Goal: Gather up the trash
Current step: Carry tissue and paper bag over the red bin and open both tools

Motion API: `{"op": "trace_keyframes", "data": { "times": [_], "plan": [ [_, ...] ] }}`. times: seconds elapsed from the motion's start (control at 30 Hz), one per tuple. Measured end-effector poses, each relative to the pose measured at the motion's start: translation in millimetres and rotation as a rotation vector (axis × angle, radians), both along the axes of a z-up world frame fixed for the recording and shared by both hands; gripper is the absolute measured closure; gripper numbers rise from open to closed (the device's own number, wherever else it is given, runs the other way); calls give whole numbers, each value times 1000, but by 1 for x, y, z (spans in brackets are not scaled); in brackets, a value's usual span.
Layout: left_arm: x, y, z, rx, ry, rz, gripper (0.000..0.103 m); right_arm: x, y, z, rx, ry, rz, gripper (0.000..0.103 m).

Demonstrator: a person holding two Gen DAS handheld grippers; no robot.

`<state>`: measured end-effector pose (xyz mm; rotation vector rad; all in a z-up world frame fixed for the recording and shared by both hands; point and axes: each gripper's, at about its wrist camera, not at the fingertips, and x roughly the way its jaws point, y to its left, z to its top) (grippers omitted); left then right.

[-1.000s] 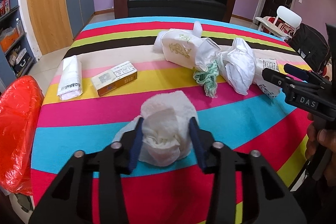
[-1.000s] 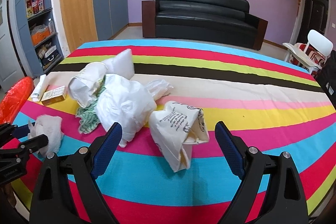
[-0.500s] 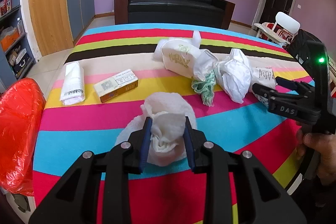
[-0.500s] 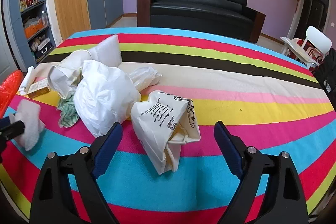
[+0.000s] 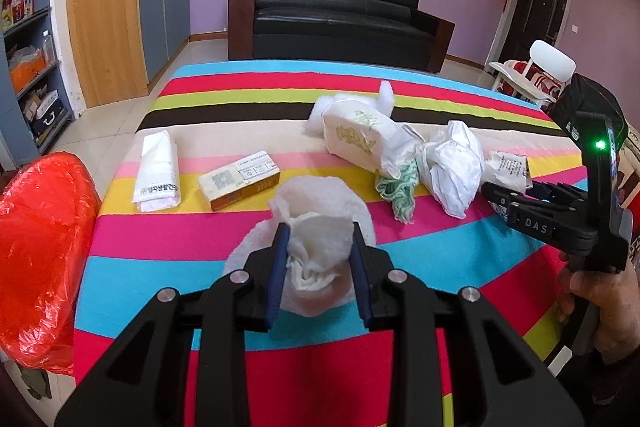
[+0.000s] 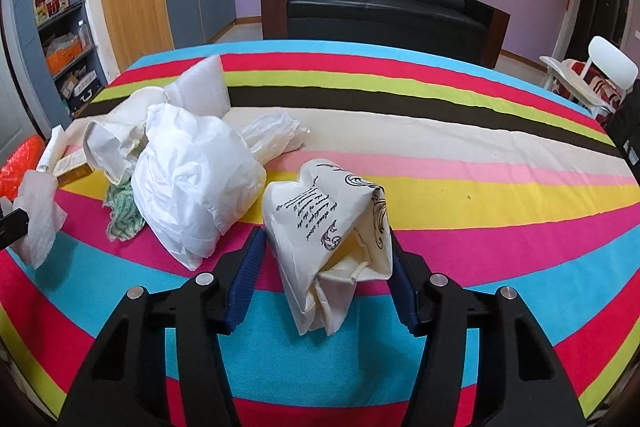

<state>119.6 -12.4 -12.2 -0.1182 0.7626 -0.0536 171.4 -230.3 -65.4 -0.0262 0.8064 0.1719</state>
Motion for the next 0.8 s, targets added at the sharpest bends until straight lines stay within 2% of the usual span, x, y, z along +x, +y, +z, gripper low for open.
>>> {"op": "trace_keyframes", "data": {
  "times": [0.47,0.8],
  "plan": [
    [-5,27,18,-6,-43,69,74,-10,-3,38,33,-121,-32,48],
    [-9,46,30,19,-71,141,74,-13,23,59,54,-173,6,48]
  ]
}}
